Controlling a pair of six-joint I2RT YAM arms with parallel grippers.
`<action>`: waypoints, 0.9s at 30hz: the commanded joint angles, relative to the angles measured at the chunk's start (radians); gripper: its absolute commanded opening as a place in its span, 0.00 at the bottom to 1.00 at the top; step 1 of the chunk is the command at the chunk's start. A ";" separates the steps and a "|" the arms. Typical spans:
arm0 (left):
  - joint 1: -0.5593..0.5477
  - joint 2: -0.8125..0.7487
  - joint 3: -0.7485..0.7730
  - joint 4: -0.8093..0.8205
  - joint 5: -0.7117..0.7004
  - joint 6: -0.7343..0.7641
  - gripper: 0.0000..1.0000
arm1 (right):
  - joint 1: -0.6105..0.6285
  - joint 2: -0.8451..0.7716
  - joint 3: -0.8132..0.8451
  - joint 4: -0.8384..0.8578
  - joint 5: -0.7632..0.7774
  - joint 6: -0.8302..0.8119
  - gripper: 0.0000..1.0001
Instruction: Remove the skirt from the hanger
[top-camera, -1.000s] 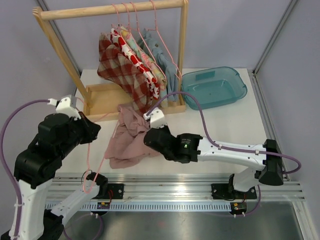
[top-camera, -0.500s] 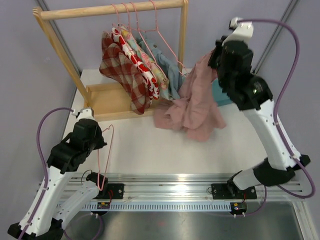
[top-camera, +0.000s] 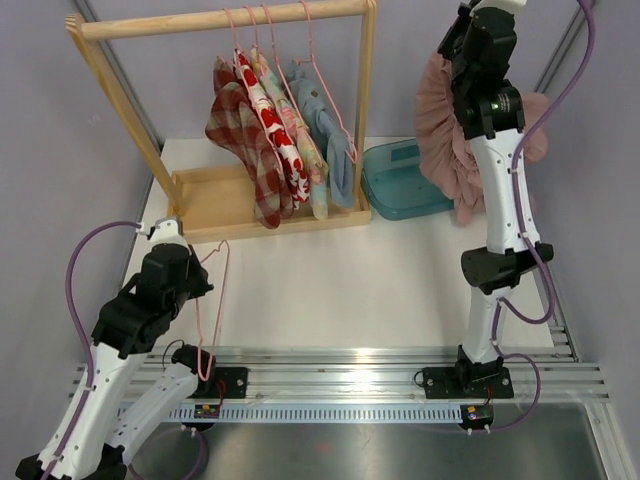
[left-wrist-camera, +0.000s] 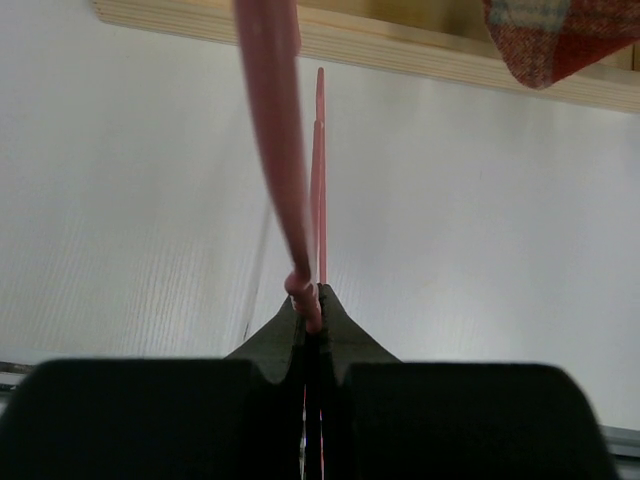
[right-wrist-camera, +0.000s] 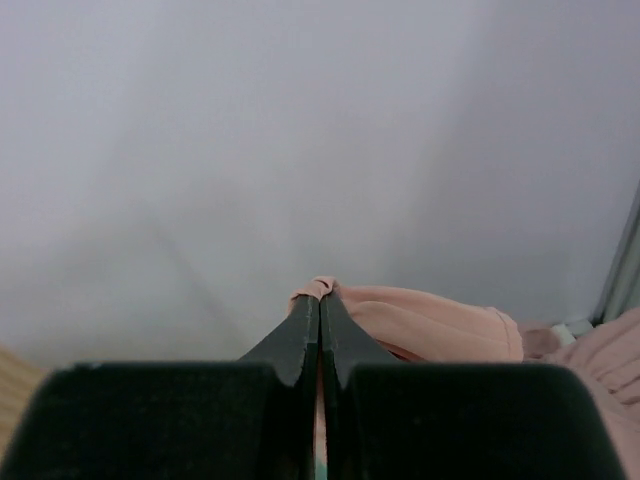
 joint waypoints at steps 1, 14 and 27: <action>-0.006 -0.009 -0.010 0.082 -0.013 -0.016 0.00 | -0.004 0.104 0.071 0.159 -0.135 0.028 0.00; -0.004 0.165 0.262 0.094 -0.136 0.110 0.00 | -0.004 -0.135 -0.967 0.303 -0.159 0.276 0.95; 0.155 0.702 1.029 0.208 0.049 0.398 0.00 | 0.011 -0.676 -1.648 0.394 -0.380 0.453 0.99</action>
